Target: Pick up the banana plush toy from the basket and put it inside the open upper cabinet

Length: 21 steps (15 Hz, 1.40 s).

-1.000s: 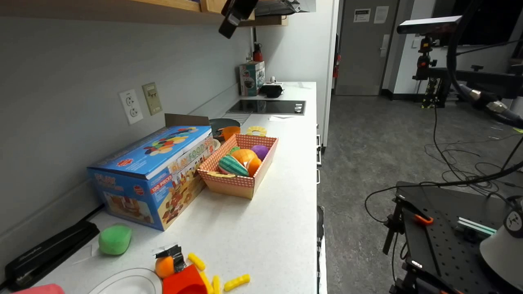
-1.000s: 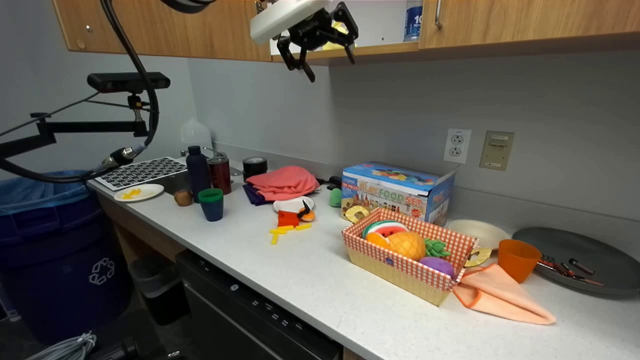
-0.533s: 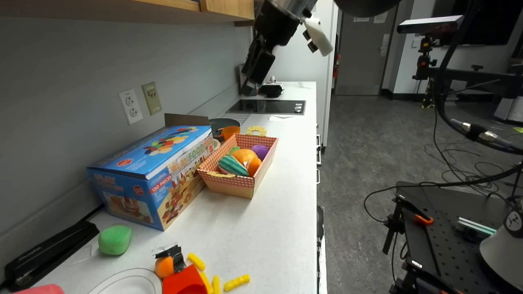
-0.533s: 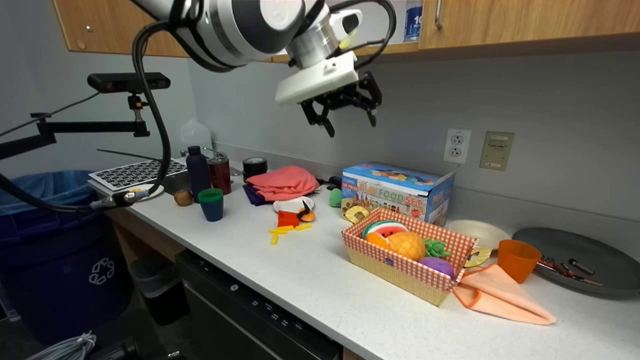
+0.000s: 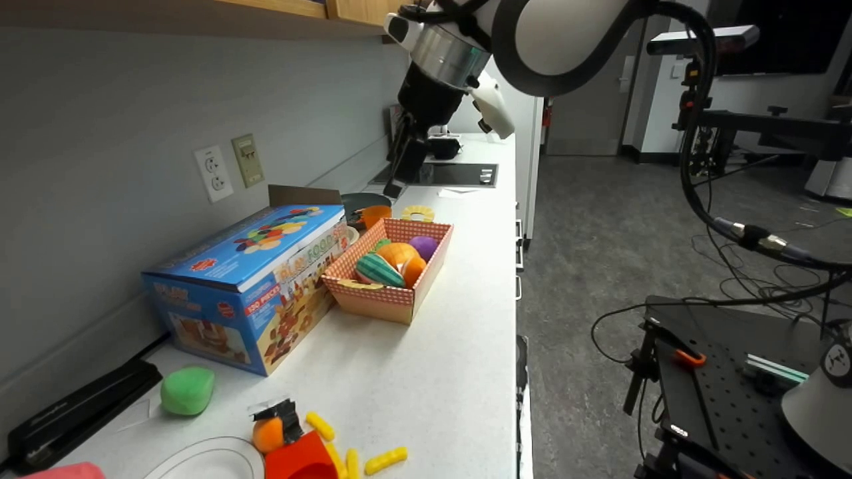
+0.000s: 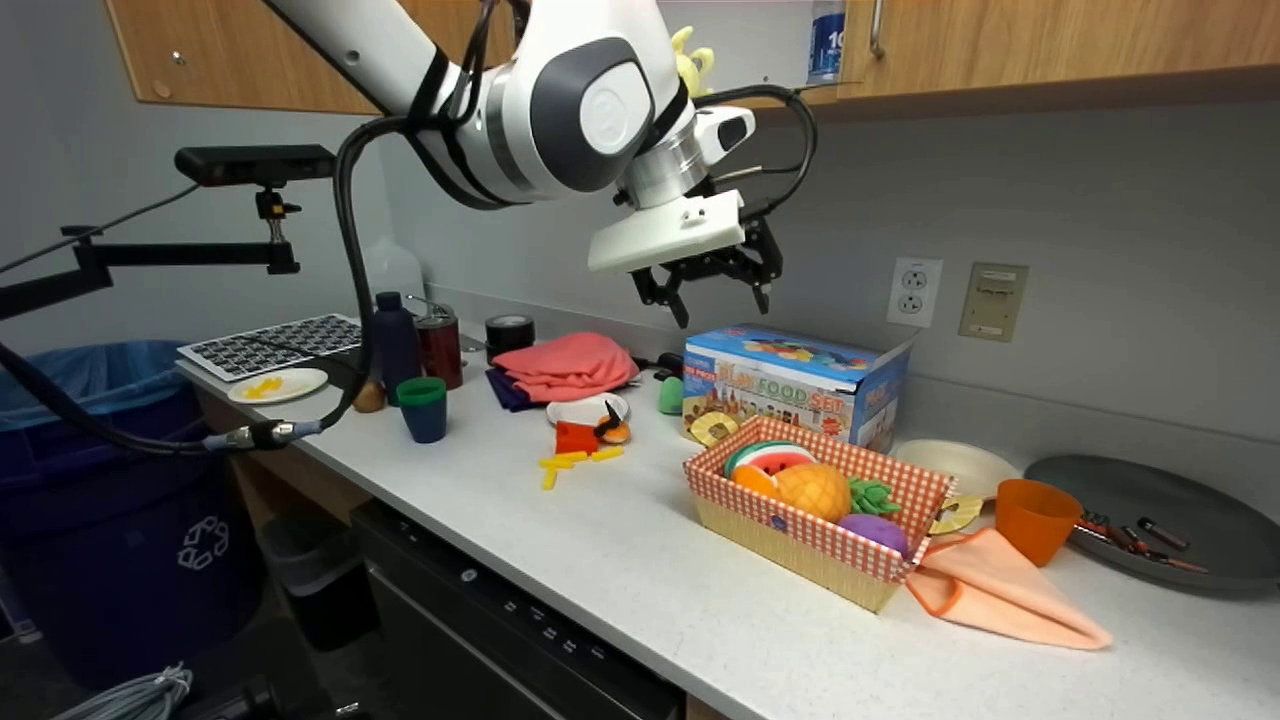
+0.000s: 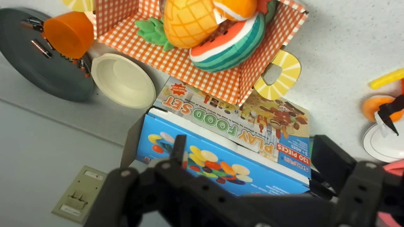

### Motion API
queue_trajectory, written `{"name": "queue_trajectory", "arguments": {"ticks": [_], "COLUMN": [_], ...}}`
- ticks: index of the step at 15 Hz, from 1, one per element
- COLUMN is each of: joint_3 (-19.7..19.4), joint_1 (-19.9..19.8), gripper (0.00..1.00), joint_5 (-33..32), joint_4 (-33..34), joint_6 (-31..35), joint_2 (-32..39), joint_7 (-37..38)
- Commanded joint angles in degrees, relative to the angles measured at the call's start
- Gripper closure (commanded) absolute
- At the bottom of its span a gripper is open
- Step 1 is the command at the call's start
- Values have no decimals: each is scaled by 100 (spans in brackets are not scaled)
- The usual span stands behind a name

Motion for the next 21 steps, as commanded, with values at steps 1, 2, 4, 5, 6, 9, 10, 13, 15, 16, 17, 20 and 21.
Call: {"name": "queue_trajectory", "arguments": {"ticks": [1, 2, 4, 5, 6, 9, 10, 13, 15, 16, 17, 20, 21], "joint_3": [8, -13, -23, -26, -26, -42, -54, -103, -120, -145, -158, -180, -193], "joint_1": [-95, -120, -145, -161, -178, -213, -220, -247, -267, -277, -290, -331, -345], "gripper": [0, 0, 0, 0, 0, 0, 0, 0, 0, 0, 0, 0, 0], "joint_5": [-237, -274, -297, -331, -353, -434, -463, -546, -549, -564, -556, -533, -532], "joint_4": [407, 486, 643, 724, 800, 1036, 1105, 1252, 1312, 1354, 1387, 1497, 1534], "joint_6": [130, 123, 87, 64, 54, -6, -18, -20, -34, -31, -47, -78, -93], "joint_2": [541, 687, 910, 1004, 1097, 1327, 1397, 1607, 1739, 1825, 1901, 2134, 2213], "joint_7": [73, 111, 90, 113, 112, 138, 146, 180, 174, 196, 203, 192, 198]}}
